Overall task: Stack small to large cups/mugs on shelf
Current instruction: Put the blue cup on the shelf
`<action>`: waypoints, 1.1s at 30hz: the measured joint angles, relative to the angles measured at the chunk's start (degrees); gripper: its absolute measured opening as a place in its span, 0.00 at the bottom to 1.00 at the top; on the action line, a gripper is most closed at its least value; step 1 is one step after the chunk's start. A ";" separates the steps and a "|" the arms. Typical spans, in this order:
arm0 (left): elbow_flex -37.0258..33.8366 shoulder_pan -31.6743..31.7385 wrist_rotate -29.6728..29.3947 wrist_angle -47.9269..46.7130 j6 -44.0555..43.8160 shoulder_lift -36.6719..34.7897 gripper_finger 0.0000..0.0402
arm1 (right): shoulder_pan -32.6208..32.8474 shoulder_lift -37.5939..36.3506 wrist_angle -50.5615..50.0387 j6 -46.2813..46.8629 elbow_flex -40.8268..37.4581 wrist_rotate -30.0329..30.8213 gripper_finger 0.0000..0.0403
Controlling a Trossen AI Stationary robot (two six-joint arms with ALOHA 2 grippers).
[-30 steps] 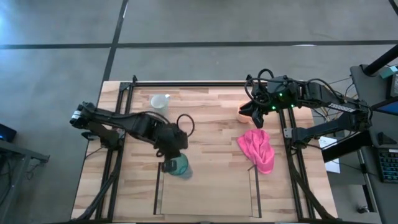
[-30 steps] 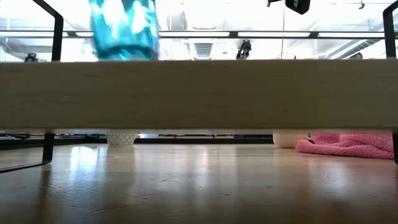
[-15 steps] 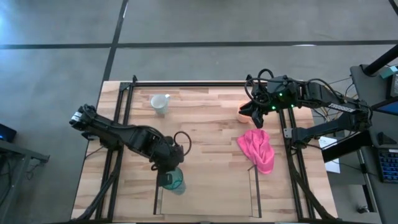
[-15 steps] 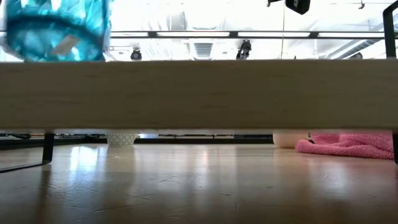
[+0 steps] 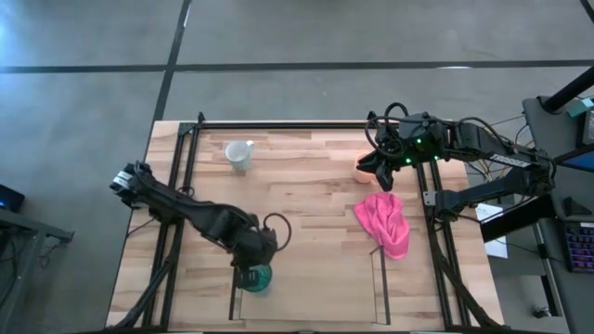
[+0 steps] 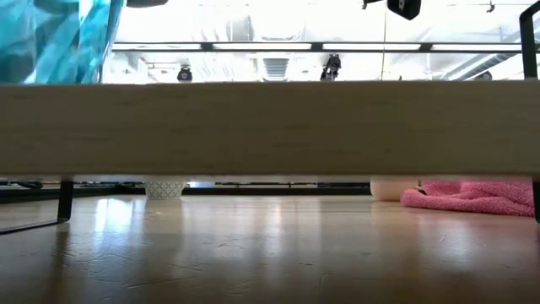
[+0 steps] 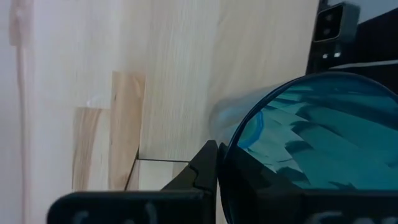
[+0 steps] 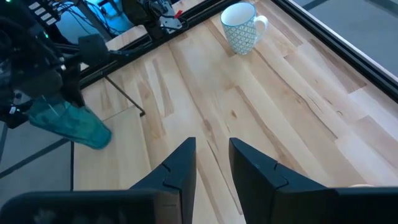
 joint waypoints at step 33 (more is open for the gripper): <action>2.36 0.04 -3.33 0.01 -1.53 2.58 0.00 | 0.00 0.00 0.12 0.40 -3.61 -0.04 0.19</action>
